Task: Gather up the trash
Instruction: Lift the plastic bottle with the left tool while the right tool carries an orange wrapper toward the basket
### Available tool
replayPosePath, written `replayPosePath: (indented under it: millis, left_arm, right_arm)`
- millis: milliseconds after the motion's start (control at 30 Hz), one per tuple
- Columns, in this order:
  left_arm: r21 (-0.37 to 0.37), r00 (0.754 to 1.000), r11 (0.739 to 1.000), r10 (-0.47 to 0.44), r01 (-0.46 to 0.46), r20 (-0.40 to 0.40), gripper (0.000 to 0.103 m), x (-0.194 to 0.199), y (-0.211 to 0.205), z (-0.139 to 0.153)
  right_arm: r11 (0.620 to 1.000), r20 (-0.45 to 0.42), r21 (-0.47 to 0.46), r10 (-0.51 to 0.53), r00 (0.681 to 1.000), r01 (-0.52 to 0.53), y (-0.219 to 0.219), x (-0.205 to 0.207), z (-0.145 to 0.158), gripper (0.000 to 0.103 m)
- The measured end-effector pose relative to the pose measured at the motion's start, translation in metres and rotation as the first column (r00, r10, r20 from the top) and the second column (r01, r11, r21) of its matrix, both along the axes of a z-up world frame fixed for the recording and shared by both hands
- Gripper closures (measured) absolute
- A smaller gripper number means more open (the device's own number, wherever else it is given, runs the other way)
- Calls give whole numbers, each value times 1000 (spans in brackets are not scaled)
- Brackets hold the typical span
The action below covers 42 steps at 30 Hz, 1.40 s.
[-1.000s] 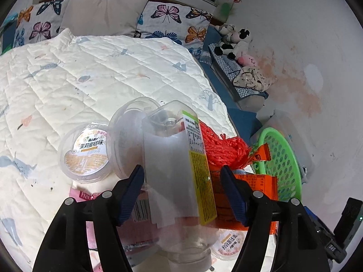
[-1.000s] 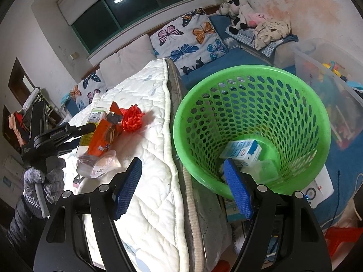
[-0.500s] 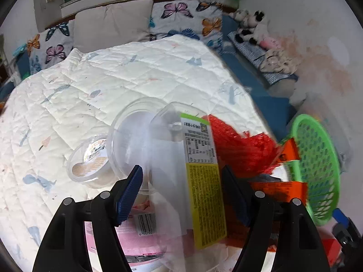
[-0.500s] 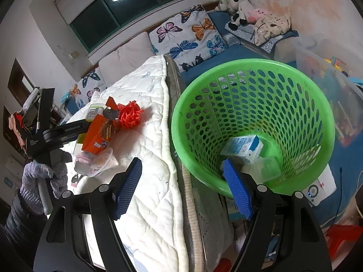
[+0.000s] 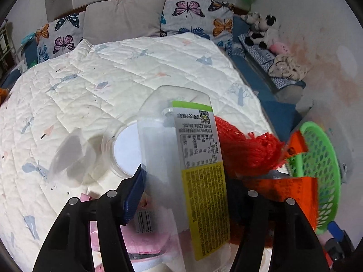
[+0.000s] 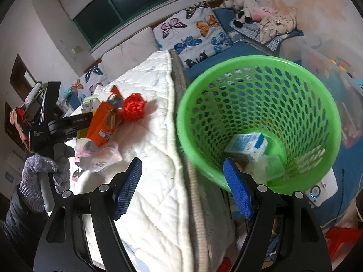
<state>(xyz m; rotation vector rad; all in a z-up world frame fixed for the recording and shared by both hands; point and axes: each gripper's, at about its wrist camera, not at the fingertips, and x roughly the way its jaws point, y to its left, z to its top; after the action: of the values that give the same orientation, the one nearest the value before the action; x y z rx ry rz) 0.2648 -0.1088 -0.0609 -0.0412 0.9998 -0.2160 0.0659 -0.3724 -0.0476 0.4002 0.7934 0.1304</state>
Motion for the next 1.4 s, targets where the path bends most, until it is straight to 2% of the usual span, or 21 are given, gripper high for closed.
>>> replayPosePath:
  millis: [267,467,667,800,933,1033,1400]
  left_arm:
    - [-80,999,996,-31,34,40,44,-18,16,20]
    - [-120,998,992,-39,45,45,48,-25,29,27]
    - [-159,999,986,-40,45,37,49,-35,45,31]
    - [-174,998,984,-40,48,48,50,-42,54,39]
    - [-189,997,981,-41,51,59,50,-49,63,45]
    - [-192,997,980,-38,49,60,50,-53,67,47]
    - [-206,995,976,-56,72,83,50,-66,71,62]
  right_arm:
    - [992,37,29,122,992,-123,41,23,17,32]
    - [979,34,81,185,982,-187,69,56,20,39]
    - [969,-10,156,198,980,-194,80,90,6,51]
    - [954,-49,220,220,974,-205,88,107,-5,67]
    - [946,-55,245,230,972,-210,93,106,-8,76]
    - [947,-36,237,230,973,-215,95,100,-3,79]
    - [947,69,215,229,971,-239,89,73,32,84]
